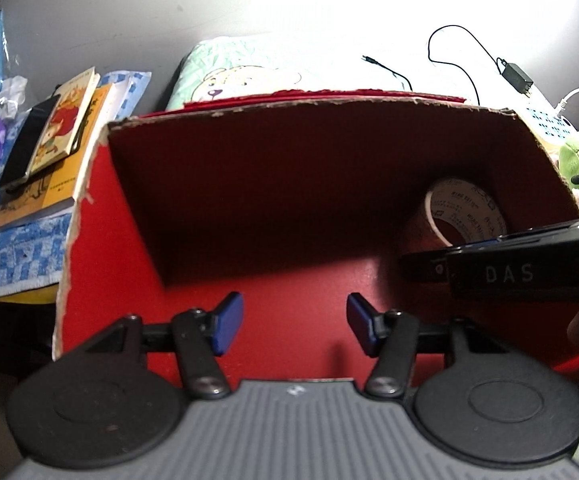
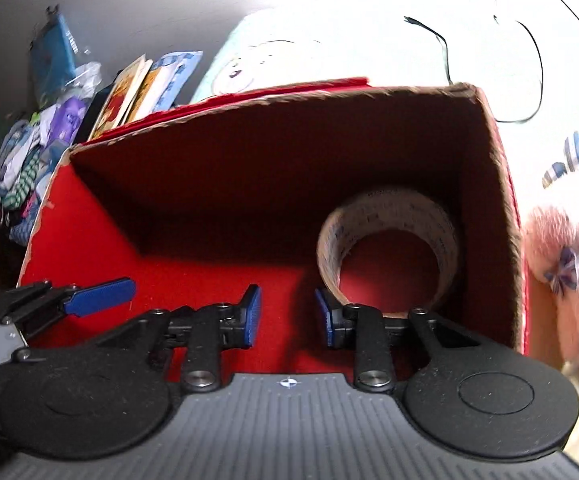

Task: Organize objects
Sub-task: 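Lower the tape roll into the red box and open the right tool, then withdraw the right tool and move it to the pine cone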

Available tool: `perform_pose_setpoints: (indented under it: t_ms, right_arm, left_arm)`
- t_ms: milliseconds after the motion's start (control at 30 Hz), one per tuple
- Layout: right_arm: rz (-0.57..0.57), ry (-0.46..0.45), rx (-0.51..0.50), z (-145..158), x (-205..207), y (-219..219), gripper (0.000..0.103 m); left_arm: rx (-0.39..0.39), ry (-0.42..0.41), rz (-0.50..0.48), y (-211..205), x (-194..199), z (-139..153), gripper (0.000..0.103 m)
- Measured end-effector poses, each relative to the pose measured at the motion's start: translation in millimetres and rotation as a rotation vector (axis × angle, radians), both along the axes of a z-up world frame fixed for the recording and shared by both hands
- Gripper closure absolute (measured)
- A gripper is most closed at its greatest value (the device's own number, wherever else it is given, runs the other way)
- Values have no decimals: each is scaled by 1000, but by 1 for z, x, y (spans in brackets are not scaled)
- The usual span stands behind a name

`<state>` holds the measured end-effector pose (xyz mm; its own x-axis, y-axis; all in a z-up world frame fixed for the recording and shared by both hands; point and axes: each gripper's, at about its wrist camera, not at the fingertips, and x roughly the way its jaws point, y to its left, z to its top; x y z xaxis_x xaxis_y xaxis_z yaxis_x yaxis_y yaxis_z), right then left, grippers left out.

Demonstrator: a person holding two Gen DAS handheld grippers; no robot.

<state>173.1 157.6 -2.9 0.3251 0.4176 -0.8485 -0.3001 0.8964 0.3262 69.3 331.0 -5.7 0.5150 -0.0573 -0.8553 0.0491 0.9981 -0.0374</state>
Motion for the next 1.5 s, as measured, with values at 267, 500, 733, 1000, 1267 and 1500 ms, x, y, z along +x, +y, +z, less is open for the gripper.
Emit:
perform_pose_setpoints:
  t_ms: [267,500,733,1000,1267,1500]
  right_arm:
    - [-24,-65,53,7,-7,-14,72]
    - [-27,-175,60,23,-29,-24,72]
    - [-11,-321,60,39,-61,-37,72]
    - [-33,-370,129,43,-89,-55,69]
    - [-80,-355,171,43,-118,-68,68]
    - [-104,-357,197,43,-137,-77,68]
  left_arm:
    - [21,-12,-13,-10,-2,5,43]
    - [68,-52,-9,-19,-14,19,43]
    - [126,-88,16,-27,-36,38,39]
    - [187,-125,13,-36,-67,53,21]
    - [220,-156,-10,-47,-92,61,16]
    - [236,-170,-43,-57,-107,66,15]
